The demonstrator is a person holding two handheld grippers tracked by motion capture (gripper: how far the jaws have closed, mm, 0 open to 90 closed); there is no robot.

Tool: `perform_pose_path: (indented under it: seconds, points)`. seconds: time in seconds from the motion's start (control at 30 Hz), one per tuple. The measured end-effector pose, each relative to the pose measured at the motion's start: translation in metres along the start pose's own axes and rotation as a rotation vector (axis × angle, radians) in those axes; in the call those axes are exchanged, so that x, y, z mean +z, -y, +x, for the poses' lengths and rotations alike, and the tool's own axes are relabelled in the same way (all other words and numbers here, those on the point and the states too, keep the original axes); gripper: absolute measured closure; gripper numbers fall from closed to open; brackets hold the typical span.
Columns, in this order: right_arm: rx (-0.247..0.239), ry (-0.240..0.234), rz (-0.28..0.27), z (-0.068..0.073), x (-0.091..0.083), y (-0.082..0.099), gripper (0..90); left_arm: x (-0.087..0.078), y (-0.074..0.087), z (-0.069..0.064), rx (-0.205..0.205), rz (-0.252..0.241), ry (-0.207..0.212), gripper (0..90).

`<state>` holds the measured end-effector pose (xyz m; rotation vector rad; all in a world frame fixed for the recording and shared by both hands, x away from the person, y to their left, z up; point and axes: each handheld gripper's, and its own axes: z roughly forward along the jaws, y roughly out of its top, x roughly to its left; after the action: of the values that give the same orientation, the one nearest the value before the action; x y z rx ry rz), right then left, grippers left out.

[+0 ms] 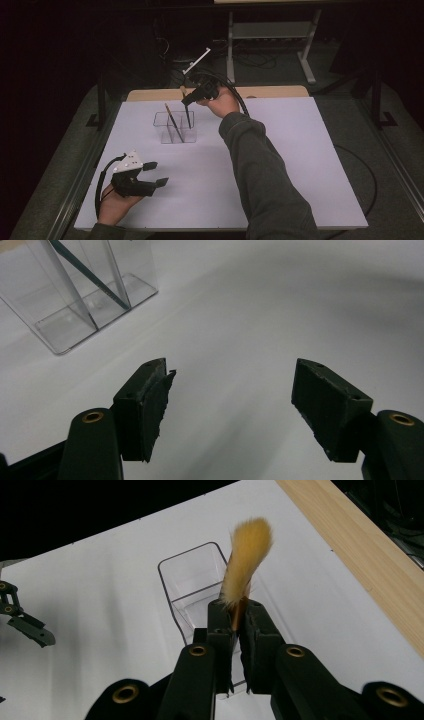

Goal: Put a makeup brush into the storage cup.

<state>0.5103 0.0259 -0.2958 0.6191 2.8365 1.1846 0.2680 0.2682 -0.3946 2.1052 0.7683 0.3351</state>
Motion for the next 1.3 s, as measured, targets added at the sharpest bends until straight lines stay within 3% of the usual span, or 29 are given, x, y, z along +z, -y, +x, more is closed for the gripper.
perform_pose_path:
  seconds: [0.1, 0.9, 1.07, 1.27, 1.3]
  points:
    - [0.007, -0.003, 0.004, 0.0, 0.002, 0.001, 82.4, 0.0, 0.0, 0.001, 0.02, 0.001, -0.002, 30.6]
    - [0.029, -0.009, 0.011, -0.002, 0.011, 0.015, 82.4, 0.001, 0.0, -0.001, -0.007, -0.001, 0.005, 30.5]
    - [0.029, -0.011, 0.011, -0.002, 0.013, 0.018, 82.4, 0.001, 0.0, 0.0, 0.015, -0.004, 0.003, 30.5]
    - [0.049, -0.011, 0.023, -0.002, 0.016, 0.022, 82.4, 0.001, 0.0, 0.0, 0.001, 0.001, 0.005, 30.5]
    - [0.034, -0.011, 0.017, -0.003, 0.017, 0.023, 82.4, 0.002, 0.0, 0.0, 0.001, 0.001, 0.005, 30.5]
